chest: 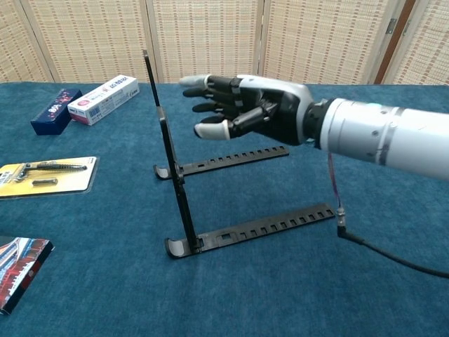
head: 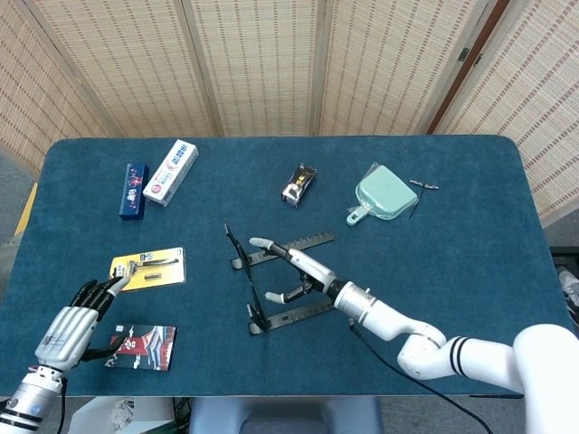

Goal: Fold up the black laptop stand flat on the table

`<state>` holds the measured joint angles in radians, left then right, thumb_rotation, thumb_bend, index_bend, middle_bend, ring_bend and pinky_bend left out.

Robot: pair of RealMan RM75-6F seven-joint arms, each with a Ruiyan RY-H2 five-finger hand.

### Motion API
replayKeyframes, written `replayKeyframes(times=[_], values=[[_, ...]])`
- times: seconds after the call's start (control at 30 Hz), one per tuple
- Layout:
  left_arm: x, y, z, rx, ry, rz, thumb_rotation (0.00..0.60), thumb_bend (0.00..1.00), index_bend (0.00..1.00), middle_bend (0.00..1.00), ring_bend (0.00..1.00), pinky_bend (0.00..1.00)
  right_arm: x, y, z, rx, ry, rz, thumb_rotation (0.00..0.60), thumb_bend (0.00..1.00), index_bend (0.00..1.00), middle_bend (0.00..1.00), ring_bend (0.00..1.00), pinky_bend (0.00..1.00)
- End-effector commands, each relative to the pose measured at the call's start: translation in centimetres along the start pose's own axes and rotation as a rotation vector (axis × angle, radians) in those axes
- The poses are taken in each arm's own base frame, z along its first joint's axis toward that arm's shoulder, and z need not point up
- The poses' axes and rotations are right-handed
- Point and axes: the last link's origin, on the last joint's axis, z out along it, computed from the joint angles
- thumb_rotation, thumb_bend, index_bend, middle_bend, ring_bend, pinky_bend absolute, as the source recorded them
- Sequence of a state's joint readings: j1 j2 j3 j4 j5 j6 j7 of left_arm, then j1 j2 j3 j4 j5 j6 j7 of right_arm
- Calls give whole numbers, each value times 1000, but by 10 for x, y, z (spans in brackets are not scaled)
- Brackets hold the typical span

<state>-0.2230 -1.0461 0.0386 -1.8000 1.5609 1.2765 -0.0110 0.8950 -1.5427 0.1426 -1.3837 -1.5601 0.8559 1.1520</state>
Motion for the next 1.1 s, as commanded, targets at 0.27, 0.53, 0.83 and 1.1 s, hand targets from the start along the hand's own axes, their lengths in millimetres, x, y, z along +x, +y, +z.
replayKeyframes(times=[0.27, 0.53, 0.83, 1.1], values=[[-6, 23, 33, -144, -54, -18, 600, 268, 7, 81, 108, 31, 53, -49, -54, 80, 151, -145, 600, 173, 0, 0, 0, 58], [-12, 34, 44, -182, -86, -1, 600, 268, 7, 81, 108, 31, 32, -63, -50, 96, 20, -318, 600, 157, 0, 0, 0, 58], [-11, 28, 40, -145, -69, -2, 600, 268, 7, 81, 108, 31, -3, -88, -62, 168, -184, -509, 600, 71, 0, 0, 0, 58], [-13, 25, 36, -121, -62, -8, 600, 268, 7, 81, 108, 31, -13, -98, -55, 158, -255, -708, 600, 34, 0, 21, 0, 58]])
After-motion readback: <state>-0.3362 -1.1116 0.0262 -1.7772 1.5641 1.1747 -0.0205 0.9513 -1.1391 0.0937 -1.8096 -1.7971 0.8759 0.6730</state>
